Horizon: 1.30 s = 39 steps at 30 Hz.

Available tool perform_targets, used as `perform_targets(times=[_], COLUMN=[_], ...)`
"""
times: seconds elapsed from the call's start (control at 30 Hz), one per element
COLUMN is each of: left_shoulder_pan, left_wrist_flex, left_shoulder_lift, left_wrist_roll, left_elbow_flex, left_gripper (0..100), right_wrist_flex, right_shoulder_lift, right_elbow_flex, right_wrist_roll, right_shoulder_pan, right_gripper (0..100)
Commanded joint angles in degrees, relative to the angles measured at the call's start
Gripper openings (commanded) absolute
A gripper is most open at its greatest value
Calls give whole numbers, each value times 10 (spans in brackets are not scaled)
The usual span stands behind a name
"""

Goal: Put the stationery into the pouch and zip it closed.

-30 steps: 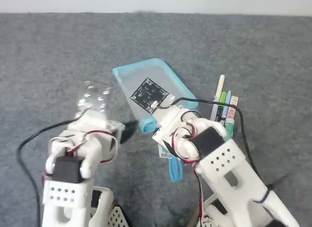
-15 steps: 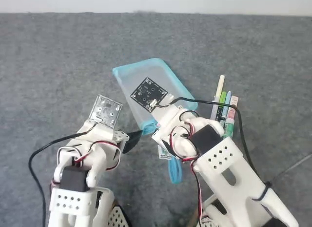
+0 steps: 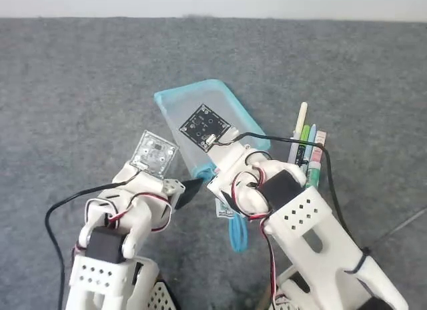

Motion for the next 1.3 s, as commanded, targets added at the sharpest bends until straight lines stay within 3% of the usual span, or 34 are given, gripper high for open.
perform_targets(times=[0.0,0.4,0.83,1.1,1.27], left_shoulder_pan=[-33,-105,-106,-66,-16], left_wrist_flex=[-62,-82,-113,-103,-32], left_shoulder_lift=[-4,-9,-5,-10,-11], left_wrist_roll=[1,71,72,45,26], left_elbow_flex=[20,32,59,69,27], left_gripper=[334,334,334,336,340], right_wrist_flex=[20,45,23,30,94], right_shoulder_lift=[-9,-10,-10,-37,-45], right_elbow_flex=[-55,1,61,43,-71], right_wrist_roll=[-4,43,92,67,64], right_shoulder_pan=[7,12,149,86,71], right_gripper=[6,6,6,6,6])
